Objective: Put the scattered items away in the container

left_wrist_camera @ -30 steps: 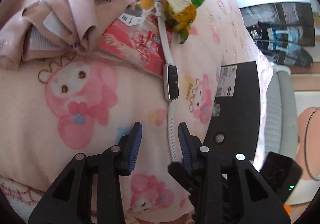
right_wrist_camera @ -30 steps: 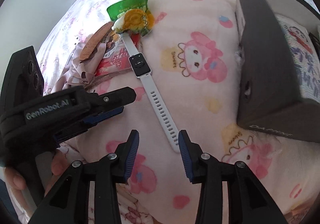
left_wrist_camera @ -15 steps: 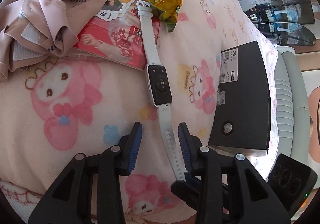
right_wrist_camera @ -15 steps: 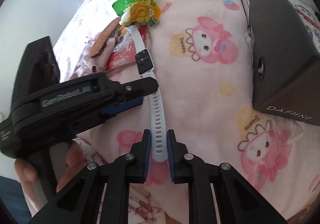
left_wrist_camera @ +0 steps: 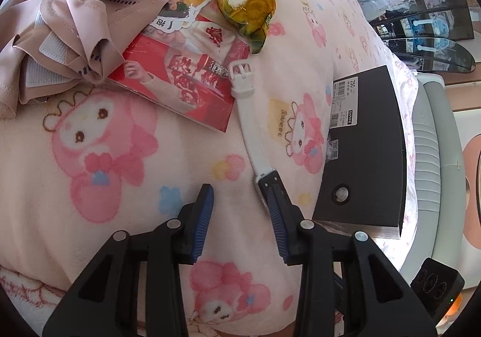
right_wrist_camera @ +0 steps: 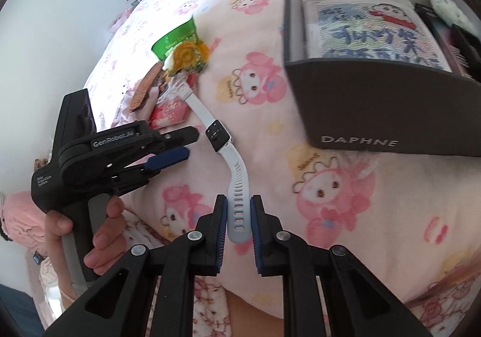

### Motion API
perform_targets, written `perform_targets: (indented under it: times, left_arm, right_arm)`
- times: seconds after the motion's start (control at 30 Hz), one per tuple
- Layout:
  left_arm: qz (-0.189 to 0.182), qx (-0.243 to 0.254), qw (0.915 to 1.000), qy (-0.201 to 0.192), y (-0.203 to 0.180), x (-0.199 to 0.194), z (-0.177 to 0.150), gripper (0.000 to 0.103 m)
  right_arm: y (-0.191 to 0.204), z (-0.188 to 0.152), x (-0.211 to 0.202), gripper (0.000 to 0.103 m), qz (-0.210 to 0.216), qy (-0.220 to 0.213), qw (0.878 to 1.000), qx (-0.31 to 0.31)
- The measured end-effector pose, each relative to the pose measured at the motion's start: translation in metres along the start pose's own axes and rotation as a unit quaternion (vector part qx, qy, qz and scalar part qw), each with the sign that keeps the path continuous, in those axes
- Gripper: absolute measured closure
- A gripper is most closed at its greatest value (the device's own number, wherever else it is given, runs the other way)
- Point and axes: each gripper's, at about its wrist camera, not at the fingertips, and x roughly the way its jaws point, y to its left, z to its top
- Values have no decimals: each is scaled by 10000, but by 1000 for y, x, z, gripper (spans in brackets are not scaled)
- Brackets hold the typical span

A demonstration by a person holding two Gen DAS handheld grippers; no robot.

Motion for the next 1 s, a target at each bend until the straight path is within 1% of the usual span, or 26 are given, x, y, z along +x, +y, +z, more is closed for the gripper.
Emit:
perform_targets:
  times: [0.03, 0.1, 0.13, 0.17, 0.23, 0.37, 0.47, 0.57, 0.6, 0.67, 0.7, 0.77, 0.8, 0.83, 0.87, 0.9, 0.93, 1.0]
  left_arm:
    - [25, -9, 10000, 6, 0, 0, 0, 66]
    - [110, 29, 9999, 46, -1, 2, 0, 66]
    - [180, 80, 9998, 61, -2, 3, 0, 66]
    - [244, 145, 9996, 69, -4, 4, -1, 66]
    - [299, 242, 9992, 85, -7, 5, -2, 66]
    - [213, 233, 9994, 115, -5, 8, -3, 65]
    - [114, 258, 9995, 124, -6, 9, -5, 65]
    - [151, 326, 9992, 163, -8, 13, -7, 65]
    - [166, 353, 9991, 179, -9, 14, -7, 65]
    - [182, 397, 9988, 213, -11, 16, -7, 65]
    - [181, 408, 9988, 226, -11, 17, -7, 65]
    - [172, 427, 9986, 249, -12, 18, -7, 65]
    - [168, 434, 9986, 254, -13, 18, -7, 63]
    - [154, 438, 9986, 257, -13, 18, -7, 63]
    - [145, 443, 9986, 262, -13, 18, -7, 63]
    - [140, 447, 9986, 263, -13, 18, -7, 63]
    - [128, 449, 9986, 264, -13, 18, -6, 63]
    - [105, 471, 9985, 271, -13, 19, -7, 63]
  right_arm:
    - [-4, 1, -1, 90, -128, 17, 9999, 25]
    - [-10, 2, 0, 89, -544, 116, 9984, 23]
    - [-12, 2, 1, 89, -721, 201, 9972, -72]
    - [-12, 3, 1, 89, -811, 222, 9963, -167]
    - [-9, 4, 1, 89, -824, 193, 9960, -276]
    - [0, 12, 5, 88, -578, 112, 9974, -415]
    - [7, 17, 22, 87, -632, 303, 9961, -538]
    - [9, 20, 43, 87, -575, 543, 9956, -507]
    - [9, 20, 49, 87, -626, 603, 9949, -504]
    - [12, 21, 61, 81, -768, 685, 9928, -613]
    - [14, 21, 67, 73, -793, 722, 9918, -701]
    - [17, 19, 78, 71, -903, 859, 9882, -886]
    - [18, 18, 79, 71, -967, 818, 9878, -910]
    - [21, 16, 79, 74, -1003, 779, 9876, -928]
    - [23, 14, 77, 79, -1033, 708, 9872, -988]
    - [26, 12, 75, 90, -1004, 626, 9873, -1061]
    - [27, 10, 72, 96, -883, 601, 9883, -1085]
    - [23, 9, 69, 98, -401, 672, 9933, -855]
